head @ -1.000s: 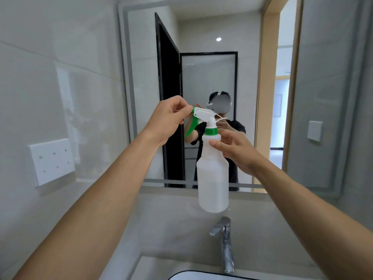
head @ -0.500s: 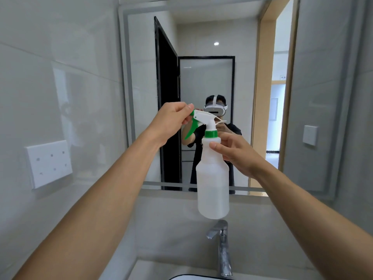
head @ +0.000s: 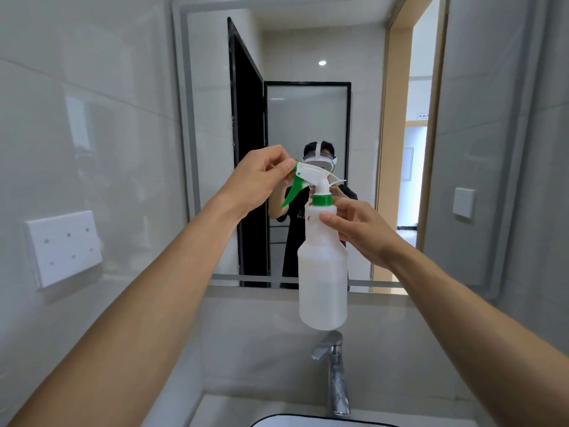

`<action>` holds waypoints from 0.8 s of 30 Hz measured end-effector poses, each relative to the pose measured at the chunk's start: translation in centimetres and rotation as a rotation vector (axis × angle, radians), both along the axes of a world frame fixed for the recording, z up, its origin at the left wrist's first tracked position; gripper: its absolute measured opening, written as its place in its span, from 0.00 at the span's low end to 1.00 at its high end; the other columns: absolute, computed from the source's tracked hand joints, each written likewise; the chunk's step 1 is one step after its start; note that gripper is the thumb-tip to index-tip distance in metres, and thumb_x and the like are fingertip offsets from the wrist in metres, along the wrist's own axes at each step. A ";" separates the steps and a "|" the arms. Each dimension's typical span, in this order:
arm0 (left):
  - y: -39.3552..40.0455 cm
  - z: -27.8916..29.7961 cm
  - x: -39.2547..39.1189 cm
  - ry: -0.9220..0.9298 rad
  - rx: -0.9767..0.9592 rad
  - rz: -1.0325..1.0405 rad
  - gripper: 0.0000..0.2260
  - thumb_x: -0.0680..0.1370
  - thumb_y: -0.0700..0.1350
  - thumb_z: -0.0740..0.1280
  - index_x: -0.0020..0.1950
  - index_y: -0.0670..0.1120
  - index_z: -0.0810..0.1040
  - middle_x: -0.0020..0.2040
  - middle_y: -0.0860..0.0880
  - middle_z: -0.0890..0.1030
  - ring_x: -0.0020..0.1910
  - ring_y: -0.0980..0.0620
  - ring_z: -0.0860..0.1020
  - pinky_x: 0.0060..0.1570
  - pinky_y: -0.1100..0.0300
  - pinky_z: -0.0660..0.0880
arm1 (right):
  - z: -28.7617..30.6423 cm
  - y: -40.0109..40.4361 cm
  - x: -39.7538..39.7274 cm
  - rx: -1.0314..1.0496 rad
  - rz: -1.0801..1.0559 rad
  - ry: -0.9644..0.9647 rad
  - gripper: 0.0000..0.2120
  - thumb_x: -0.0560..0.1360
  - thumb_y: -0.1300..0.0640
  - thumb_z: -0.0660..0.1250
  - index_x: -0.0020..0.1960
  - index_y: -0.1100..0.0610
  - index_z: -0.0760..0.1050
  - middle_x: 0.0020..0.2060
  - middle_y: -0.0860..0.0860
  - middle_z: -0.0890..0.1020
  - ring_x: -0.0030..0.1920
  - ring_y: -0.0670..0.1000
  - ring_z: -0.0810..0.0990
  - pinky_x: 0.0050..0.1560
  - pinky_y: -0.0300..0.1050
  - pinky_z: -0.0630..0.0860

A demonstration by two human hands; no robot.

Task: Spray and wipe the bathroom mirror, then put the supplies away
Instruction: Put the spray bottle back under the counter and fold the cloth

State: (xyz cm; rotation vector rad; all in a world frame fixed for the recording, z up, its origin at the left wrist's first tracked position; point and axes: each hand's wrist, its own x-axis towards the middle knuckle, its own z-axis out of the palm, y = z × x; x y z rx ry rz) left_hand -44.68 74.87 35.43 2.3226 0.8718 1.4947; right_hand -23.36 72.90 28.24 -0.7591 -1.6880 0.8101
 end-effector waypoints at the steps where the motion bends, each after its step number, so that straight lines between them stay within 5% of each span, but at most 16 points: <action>1: 0.2 -0.2 0.1 -0.021 -0.014 0.006 0.10 0.83 0.43 0.62 0.48 0.38 0.78 0.38 0.52 0.79 0.35 0.60 0.75 0.39 0.66 0.71 | -0.1 0.0 -0.1 -0.001 -0.005 0.013 0.17 0.75 0.54 0.70 0.61 0.60 0.80 0.54 0.59 0.84 0.54 0.56 0.79 0.53 0.56 0.67; 4: 0.6 -0.7 0.5 -0.086 -0.064 0.014 0.10 0.83 0.45 0.62 0.50 0.40 0.78 0.42 0.49 0.81 0.39 0.56 0.77 0.41 0.61 0.73 | -0.1 0.1 -0.3 0.017 -0.028 0.036 0.18 0.73 0.49 0.74 0.58 0.58 0.82 0.60 0.67 0.78 0.59 0.68 0.78 0.52 0.57 0.64; 6: 0.6 -1.1 0.9 -0.135 -0.101 -0.006 0.10 0.83 0.46 0.62 0.52 0.41 0.79 0.44 0.48 0.81 0.39 0.55 0.77 0.40 0.64 0.72 | 0.0 0.1 -0.4 0.027 -0.045 0.023 0.25 0.69 0.42 0.78 0.58 0.58 0.83 0.62 0.72 0.73 0.53 0.65 0.77 0.53 0.59 0.67; 10: 0.2 -2.3 1.1 -0.279 -0.177 -0.019 0.13 0.85 0.50 0.57 0.51 0.49 0.80 0.48 0.48 0.82 0.43 0.54 0.79 0.43 0.63 0.74 | 0.0 0.1 -0.3 0.008 -0.121 0.013 0.19 0.73 0.49 0.74 0.60 0.57 0.81 0.60 0.65 0.80 0.57 0.67 0.80 0.64 0.78 0.67; 13: 0.1 -4.0 0.9 -0.355 -0.272 0.000 0.14 0.85 0.50 0.54 0.50 0.53 0.79 0.52 0.47 0.83 0.48 0.50 0.81 0.45 0.58 0.77 | -0.1 0.2 -0.1 0.013 -0.190 0.019 0.12 0.76 0.52 0.73 0.58 0.53 0.81 0.56 0.61 0.84 0.60 0.66 0.81 0.61 0.69 0.75; 15: 0.3 -5.4 0.8 -0.344 -0.344 0.020 0.14 0.85 0.50 0.54 0.54 0.53 0.79 0.54 0.47 0.83 0.52 0.48 0.82 0.51 0.53 0.79 | -0.1 0.2 -0.2 0.024 -0.218 0.020 0.11 0.77 0.53 0.72 0.58 0.53 0.81 0.56 0.63 0.83 0.55 0.61 0.83 0.50 0.53 0.80; 18: 0.6 -7.1 0.8 -0.305 -0.428 0.016 0.15 0.85 0.51 0.54 0.60 0.52 0.78 0.54 0.49 0.83 0.53 0.49 0.82 0.57 0.47 0.79 | -0.1 0.5 -0.3 0.038 -0.248 -0.002 0.11 0.76 0.51 0.73 0.57 0.52 0.81 0.57 0.67 0.81 0.48 0.53 0.79 0.40 0.37 0.72; 24: 1.2 -9.5 1.9 -0.180 -0.596 -0.003 0.16 0.84 0.53 0.54 0.67 0.54 0.76 0.58 0.50 0.80 0.55 0.50 0.80 0.58 0.49 0.77 | 0.2 1.5 -0.7 0.050 -0.363 0.031 0.05 0.78 0.55 0.72 0.52 0.47 0.79 0.48 0.52 0.85 0.47 0.48 0.82 0.43 0.37 0.74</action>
